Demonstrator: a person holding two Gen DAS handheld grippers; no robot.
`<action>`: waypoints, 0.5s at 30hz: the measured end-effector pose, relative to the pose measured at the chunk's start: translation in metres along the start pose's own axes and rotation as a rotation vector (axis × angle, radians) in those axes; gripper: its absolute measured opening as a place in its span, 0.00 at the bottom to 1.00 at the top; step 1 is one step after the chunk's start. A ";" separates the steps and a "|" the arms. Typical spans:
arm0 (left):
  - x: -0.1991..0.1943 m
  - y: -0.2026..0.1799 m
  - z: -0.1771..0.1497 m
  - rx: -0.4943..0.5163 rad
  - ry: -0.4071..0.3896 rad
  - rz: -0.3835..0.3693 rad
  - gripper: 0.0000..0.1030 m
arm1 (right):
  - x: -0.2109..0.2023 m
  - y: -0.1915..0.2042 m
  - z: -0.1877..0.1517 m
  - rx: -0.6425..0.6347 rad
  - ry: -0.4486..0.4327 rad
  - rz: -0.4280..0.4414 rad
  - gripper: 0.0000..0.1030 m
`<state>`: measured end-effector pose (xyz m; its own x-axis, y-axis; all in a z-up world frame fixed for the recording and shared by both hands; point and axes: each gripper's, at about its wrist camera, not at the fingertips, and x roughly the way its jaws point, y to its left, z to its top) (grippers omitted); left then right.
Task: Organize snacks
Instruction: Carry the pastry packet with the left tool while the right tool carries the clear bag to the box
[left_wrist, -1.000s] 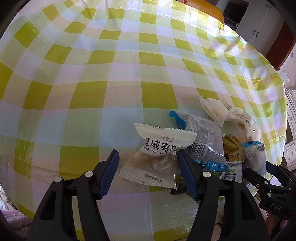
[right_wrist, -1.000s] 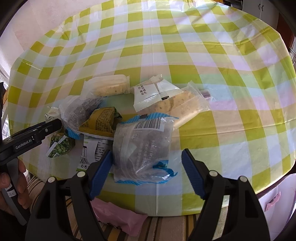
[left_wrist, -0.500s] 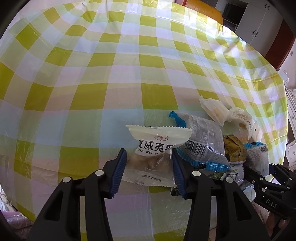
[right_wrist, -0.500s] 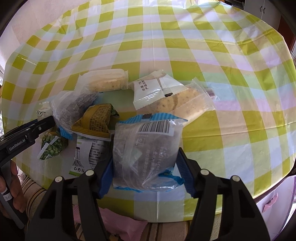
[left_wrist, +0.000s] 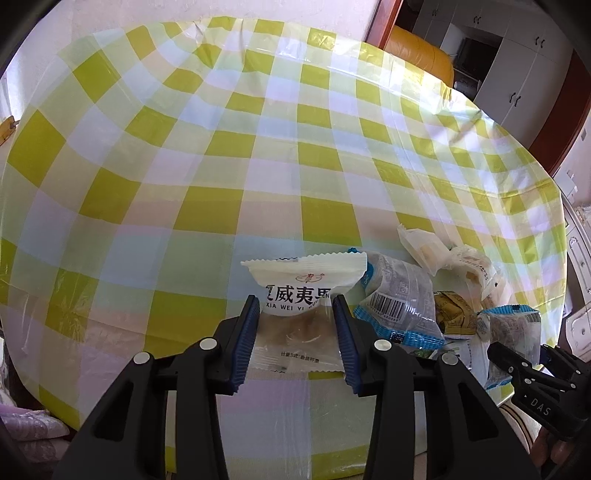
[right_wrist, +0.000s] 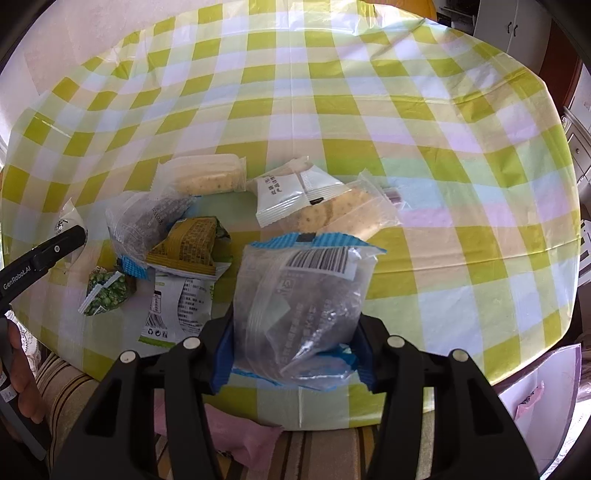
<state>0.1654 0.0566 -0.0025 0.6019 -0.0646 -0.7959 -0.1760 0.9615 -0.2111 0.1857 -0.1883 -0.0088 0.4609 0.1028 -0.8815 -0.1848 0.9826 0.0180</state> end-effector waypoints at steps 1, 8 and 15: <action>-0.003 -0.001 0.000 -0.001 -0.007 -0.005 0.39 | -0.003 -0.002 -0.001 0.003 -0.006 -0.006 0.51; -0.028 -0.023 0.000 0.027 -0.059 -0.037 0.39 | -0.024 -0.013 -0.006 0.008 -0.030 -0.028 0.51; -0.043 -0.075 -0.006 0.115 -0.069 -0.117 0.39 | -0.040 -0.037 -0.013 0.052 -0.044 -0.051 0.51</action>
<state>0.1483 -0.0147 0.0443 0.6658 -0.1632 -0.7280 -0.0139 0.9729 -0.2309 0.1630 -0.2311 0.0196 0.5067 0.0585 -0.8601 -0.1160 0.9933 -0.0007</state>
